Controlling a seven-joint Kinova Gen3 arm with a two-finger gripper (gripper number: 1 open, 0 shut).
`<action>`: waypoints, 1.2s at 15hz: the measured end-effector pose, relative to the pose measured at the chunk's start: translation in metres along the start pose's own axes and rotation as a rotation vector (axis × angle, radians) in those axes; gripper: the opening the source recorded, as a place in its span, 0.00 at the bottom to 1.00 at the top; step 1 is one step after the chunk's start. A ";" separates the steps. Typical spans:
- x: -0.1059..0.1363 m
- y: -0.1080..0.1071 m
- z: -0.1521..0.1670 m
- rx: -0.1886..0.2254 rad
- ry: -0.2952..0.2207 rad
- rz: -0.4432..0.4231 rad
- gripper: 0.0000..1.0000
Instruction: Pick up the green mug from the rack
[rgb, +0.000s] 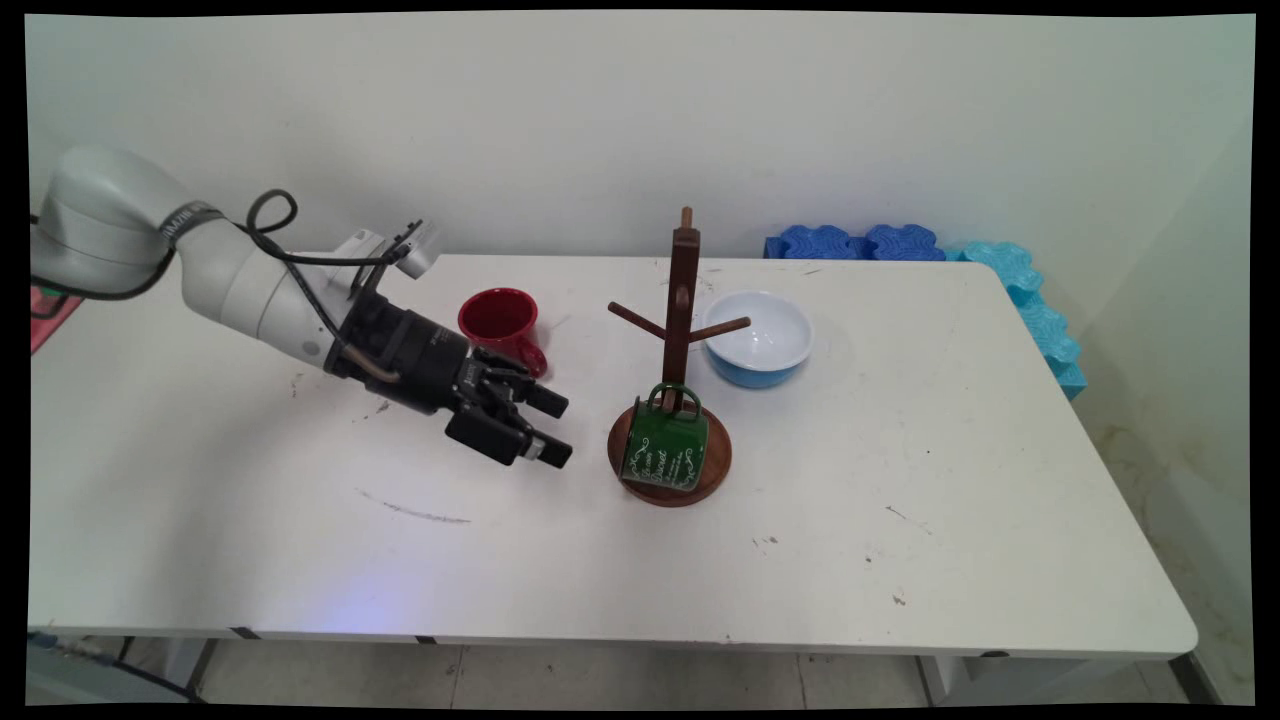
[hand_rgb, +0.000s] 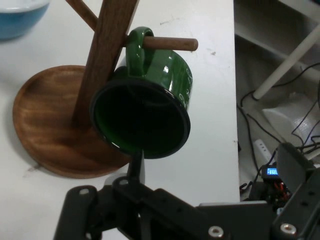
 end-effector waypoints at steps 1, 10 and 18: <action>-0.002 -0.002 0.001 -0.006 0.005 -0.007 1.00; -0.019 -0.019 0.014 -0.051 0.049 -0.051 1.00; -0.023 -0.029 0.031 -0.059 0.088 -0.058 1.00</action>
